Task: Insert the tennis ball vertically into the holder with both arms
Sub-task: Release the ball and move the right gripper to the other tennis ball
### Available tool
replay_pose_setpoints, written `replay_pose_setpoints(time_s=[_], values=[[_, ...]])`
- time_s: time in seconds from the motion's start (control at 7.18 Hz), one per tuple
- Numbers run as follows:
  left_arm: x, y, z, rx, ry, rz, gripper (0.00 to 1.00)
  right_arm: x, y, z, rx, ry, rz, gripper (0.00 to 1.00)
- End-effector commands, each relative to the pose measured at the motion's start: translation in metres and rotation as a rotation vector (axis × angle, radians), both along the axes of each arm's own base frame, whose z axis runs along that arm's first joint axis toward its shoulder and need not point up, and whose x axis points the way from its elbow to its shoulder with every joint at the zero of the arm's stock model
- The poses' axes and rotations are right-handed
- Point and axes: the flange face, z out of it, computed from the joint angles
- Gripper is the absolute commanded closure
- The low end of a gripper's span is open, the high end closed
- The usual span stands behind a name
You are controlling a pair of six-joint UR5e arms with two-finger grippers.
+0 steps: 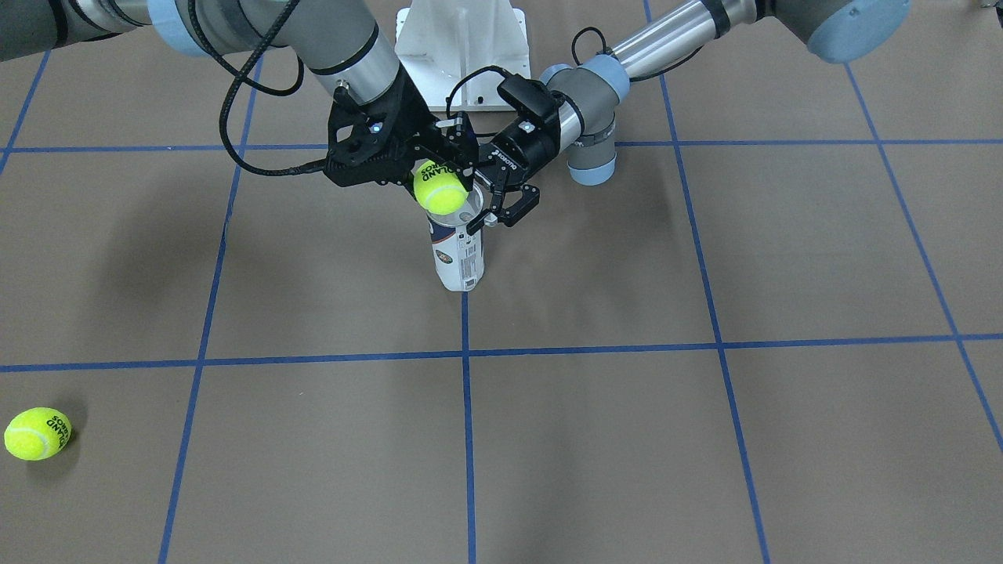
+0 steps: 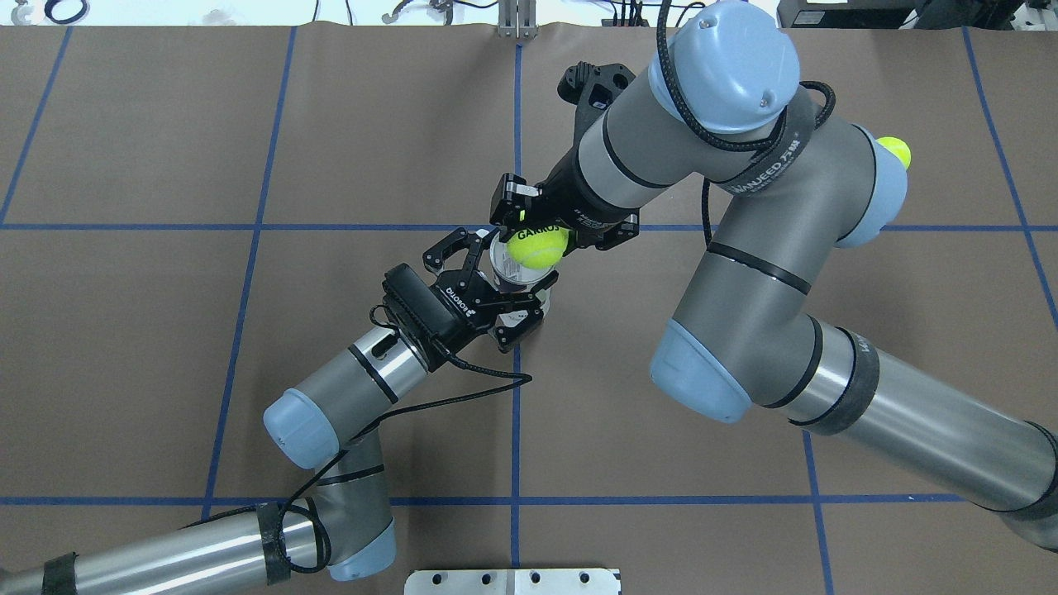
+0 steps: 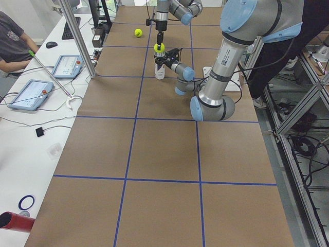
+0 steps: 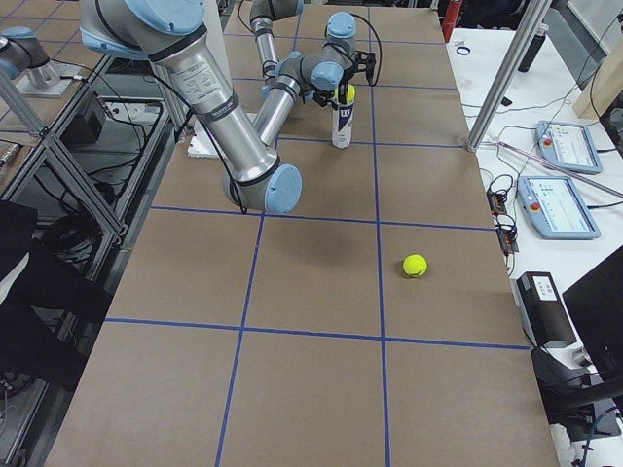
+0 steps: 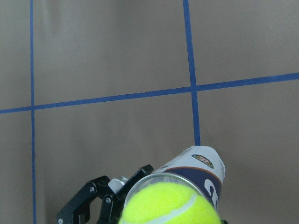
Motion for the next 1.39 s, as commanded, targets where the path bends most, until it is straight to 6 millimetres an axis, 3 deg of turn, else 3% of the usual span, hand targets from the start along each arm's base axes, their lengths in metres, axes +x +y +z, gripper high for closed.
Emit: replay_pose_setpoints(time_s=[0.0,0.14,0.84,1.25], values=[[0.0,0.0,0.0,0.001,0.0,0.001,0.16,-0.002,0.001,-0.001,0.003,0.001,0.001,0.3],[0.0,0.0,0.0,0.001,0.0,0.001,0.16,-0.002,0.002,-0.001,0.005,0.0,0.001,0.01],[0.0,0.0,-0.002,0.001,0.003,0.0,0.16,0.001,0.003,0.001,0.002,0.0,0.0,0.01],[-0.002,0.001,-0.003,0.002,0.012,0.0,0.12,0.027,-0.016,0.019,-0.014,0.015,0.043,0.01]])
